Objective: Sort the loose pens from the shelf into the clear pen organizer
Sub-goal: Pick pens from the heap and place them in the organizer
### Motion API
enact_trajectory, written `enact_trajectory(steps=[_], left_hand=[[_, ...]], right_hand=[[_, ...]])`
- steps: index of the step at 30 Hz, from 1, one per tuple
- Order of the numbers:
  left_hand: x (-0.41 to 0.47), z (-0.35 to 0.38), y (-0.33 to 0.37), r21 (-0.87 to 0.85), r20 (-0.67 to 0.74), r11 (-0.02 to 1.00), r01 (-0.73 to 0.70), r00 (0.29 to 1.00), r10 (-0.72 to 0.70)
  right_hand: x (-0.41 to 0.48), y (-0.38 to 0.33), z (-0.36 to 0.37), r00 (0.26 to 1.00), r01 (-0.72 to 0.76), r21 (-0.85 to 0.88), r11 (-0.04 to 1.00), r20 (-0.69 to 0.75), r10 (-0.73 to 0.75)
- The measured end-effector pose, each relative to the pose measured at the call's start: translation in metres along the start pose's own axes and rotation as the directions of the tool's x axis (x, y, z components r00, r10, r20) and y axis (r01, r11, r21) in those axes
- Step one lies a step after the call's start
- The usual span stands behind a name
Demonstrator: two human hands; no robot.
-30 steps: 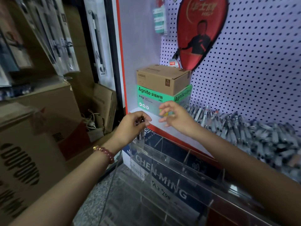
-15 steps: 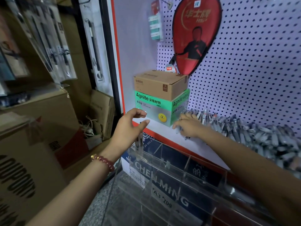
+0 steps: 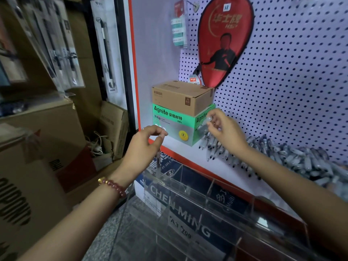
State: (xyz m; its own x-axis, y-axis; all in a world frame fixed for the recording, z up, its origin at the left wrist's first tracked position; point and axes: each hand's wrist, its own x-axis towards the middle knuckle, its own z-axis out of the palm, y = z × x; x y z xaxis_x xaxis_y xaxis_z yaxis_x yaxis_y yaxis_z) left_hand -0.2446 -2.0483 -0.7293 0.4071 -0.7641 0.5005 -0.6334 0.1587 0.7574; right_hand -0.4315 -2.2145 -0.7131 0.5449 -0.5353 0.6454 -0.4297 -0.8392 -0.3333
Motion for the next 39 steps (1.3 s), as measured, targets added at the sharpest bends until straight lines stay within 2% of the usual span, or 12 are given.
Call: enact_trajectory(steps=[5,9,11,14,17,19,21,22,25,31,34,39], left_hand=[[0.000,0.001,0.006,-0.042,0.006,0.999,0.004,1.000,-0.004],[-0.005,0.005,0.019,-0.213,0.091,0.976,0.047,0.995,-0.028],[-0.007,0.006,0.030,-0.313,0.166,0.948,0.060,0.986,-0.008],[-0.011,0.010,0.039,-0.465,0.153,0.882,0.075,0.988,-0.004],[-0.008,0.010,0.038,-0.530,0.016,0.846,0.053,0.998,-0.053],[-0.003,0.008,0.031,-0.493,-0.034,0.868,0.063,0.995,-0.092],[0.002,0.005,0.024,-0.465,-0.047,0.880,0.097,0.990,-0.134],[0.004,0.004,0.021,-0.463,-0.051,0.879,0.109,0.987,-0.149],[0.007,0.002,0.016,-0.447,-0.064,0.888,0.112,0.986,-0.156],[0.008,0.000,0.012,-0.389,-0.080,0.919,0.064,0.992,-0.103],[0.007,0.001,0.012,-0.351,-0.070,0.936,0.039,0.995,-0.068],[0.003,0.002,0.017,-0.346,-0.057,0.938,0.021,0.997,-0.043]], right_hand=[[-0.008,-0.020,-0.016,0.998,0.031,0.022,0.999,-0.046,-0.030],[-0.023,-0.032,-0.015,0.991,0.089,0.225,0.970,-0.119,-0.063],[-0.027,-0.043,-0.013,0.946,0.293,0.164,0.942,-0.192,-0.261],[-0.027,-0.051,-0.004,0.766,0.625,0.007,0.781,-0.196,-0.612],[-0.022,-0.046,0.008,0.702,0.704,-0.070,0.707,-0.078,-0.708],[-0.013,-0.026,0.018,0.786,0.611,-0.172,0.772,0.018,-0.618],[-0.001,0.002,0.026,0.910,0.398,-0.234,0.887,0.223,-0.349],[0.004,0.016,0.030,0.915,0.301,-0.274,0.914,0.355,-0.195],[0.009,0.045,0.044,0.768,0.245,-0.435,0.866,0.632,0.101],[0.014,0.048,0.062,0.797,0.319,-0.479,0.818,0.603,0.042],[0.018,0.044,0.058,0.776,0.379,-0.460,0.803,0.631,-0.005],[0.025,0.042,0.043,0.716,0.247,-0.416,0.875,0.687,0.125]])
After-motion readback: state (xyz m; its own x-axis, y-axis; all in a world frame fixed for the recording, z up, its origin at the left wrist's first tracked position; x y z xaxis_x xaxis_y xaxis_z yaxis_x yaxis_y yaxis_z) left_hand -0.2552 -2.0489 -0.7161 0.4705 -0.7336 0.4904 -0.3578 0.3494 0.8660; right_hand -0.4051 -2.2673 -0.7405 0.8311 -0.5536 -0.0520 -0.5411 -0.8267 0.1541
